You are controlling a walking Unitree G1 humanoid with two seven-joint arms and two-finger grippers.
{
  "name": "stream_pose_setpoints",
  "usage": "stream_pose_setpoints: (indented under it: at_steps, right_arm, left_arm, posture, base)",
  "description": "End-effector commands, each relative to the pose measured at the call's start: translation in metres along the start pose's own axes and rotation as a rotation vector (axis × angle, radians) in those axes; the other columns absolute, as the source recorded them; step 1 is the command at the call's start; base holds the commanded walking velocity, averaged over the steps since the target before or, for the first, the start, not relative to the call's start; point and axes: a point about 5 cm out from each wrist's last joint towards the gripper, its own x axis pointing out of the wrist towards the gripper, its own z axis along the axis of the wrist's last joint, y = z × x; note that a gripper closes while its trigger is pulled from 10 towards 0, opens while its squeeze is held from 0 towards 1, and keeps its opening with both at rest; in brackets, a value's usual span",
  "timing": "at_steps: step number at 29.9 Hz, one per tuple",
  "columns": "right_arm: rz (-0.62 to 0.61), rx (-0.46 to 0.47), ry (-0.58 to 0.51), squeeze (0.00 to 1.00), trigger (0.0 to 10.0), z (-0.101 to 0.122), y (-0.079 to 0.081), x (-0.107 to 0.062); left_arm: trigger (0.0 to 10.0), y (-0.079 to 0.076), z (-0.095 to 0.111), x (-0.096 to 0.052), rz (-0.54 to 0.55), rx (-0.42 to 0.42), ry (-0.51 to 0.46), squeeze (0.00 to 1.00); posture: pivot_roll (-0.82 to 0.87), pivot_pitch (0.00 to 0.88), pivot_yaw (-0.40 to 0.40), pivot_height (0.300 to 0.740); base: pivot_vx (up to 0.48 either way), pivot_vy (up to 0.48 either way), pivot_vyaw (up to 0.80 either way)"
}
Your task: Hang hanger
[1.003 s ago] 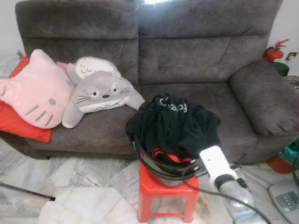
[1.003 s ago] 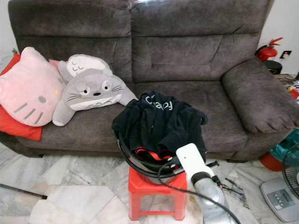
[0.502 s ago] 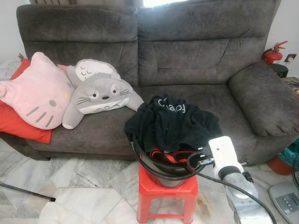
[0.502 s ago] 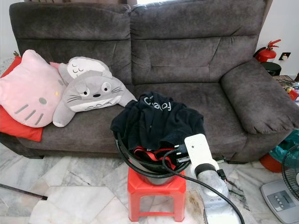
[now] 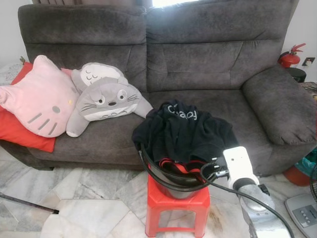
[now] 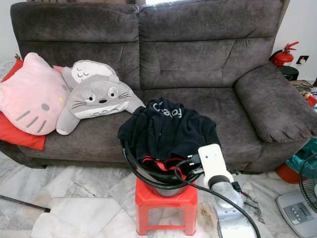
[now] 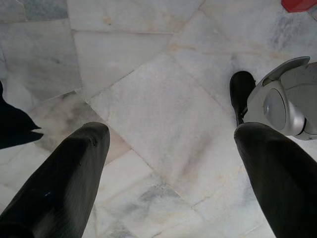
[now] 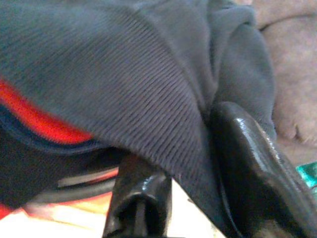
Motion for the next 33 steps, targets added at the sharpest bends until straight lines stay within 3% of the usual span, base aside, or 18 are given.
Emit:
stream_pose_setpoints:
  at_steps: [1, 2, 11, 21, 22, 23, 33]
  right_arm:
    - [0.012, -0.076, -0.012, 1.0, 10.0, 0.003, 0.002, -0.004]
    - [0.015, -0.163, -0.026, 1.0, 10.0, 0.005, 0.002, -0.009]
    - [0.004, -0.432, -0.079, 1.0, 10.0, 0.011, 0.004, -0.031]
    - [0.073, -0.535, -0.194, 1.0, 10.0, 0.032, 0.021, -0.038]
    - [0.084, -0.535, -0.201, 0.11, 10.0, 0.034, 0.022, -0.038]
    - [0.098, -0.532, -0.214, 0.0, 10.0, 0.037, 0.025, -0.038]
    - [0.091, -0.501, -0.244, 0.0, 10.0, 0.05, 0.023, -0.032]
  left_arm:
    - [10.0, 0.001, -0.004, -0.001, -0.002, 0.007, 0.017, 0.0]
    - [10.0, 0.001, -0.004, -0.001, -0.004, 0.008, 0.017, 0.0]
    - [10.0, 0.0, -0.004, -0.001, -0.006, 0.005, 0.02, 0.0]
    - [10.0, -0.002, -0.002, 0.0, -0.011, 0.002, 0.017, 0.0]
    - [10.0, -0.002, -0.002, 0.0, -0.011, 0.001, 0.017, 0.0]
    - [10.0, -0.002, -0.002, 0.0, -0.012, 0.0, 0.017, 0.0]
    - [10.0, -0.003, -0.002, 0.0, -0.012, -0.01, 0.018, 0.0]
  posture:
    - [-0.1, 0.0, 0.05, 0.716]
    - [-0.1, 0.0, 0.048, 0.716]
    - [-0.11, 0.0, 0.042, 0.716]
    - [-0.11, 0.0, 0.039, 0.716]
    - [-0.11, 0.0, 0.038, 0.716]
    - [-0.11, 0.0, 0.036, 0.716]
    - [-0.11, 0.0, 0.032, 0.716]
  base:
    - [0.0, 0.0, 0.0]
    - [0.0, 0.0, 0.0]
    - [0.0, 0.0, 0.0]
    - [0.0, 0.0, 0.0]
    - [0.0, 0.0, 0.0]
    - [0.0, 0.0, 0.0]
    - [0.0, 0.0, 0.0]
